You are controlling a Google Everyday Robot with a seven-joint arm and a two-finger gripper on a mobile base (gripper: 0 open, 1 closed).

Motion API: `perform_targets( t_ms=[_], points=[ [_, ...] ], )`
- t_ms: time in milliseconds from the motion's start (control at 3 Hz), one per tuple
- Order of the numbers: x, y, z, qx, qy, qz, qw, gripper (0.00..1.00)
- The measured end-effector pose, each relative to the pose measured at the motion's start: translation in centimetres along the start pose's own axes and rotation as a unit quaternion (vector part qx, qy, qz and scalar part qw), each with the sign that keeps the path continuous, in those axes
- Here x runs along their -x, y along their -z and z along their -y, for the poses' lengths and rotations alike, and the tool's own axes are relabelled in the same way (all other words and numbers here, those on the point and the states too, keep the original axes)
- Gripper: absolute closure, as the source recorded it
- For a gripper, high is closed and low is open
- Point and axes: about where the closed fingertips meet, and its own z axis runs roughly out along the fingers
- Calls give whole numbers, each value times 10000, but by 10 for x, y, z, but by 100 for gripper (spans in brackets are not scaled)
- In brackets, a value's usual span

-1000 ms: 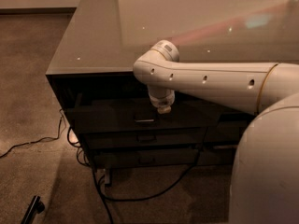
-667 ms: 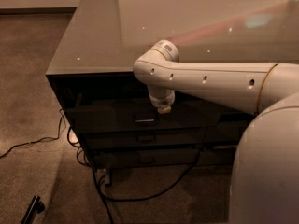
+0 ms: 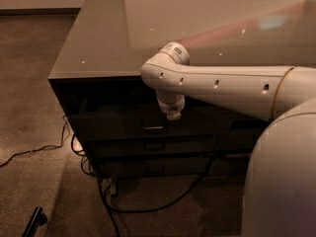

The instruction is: Open top drawer

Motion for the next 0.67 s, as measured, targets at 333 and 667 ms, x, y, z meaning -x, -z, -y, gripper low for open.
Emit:
perform_targets(
  t_ms=[333,667],
  points=[
    [0,0,0,0,0,0,10000,13],
    [0,0,0,0,0,0,10000,0]
  ],
)
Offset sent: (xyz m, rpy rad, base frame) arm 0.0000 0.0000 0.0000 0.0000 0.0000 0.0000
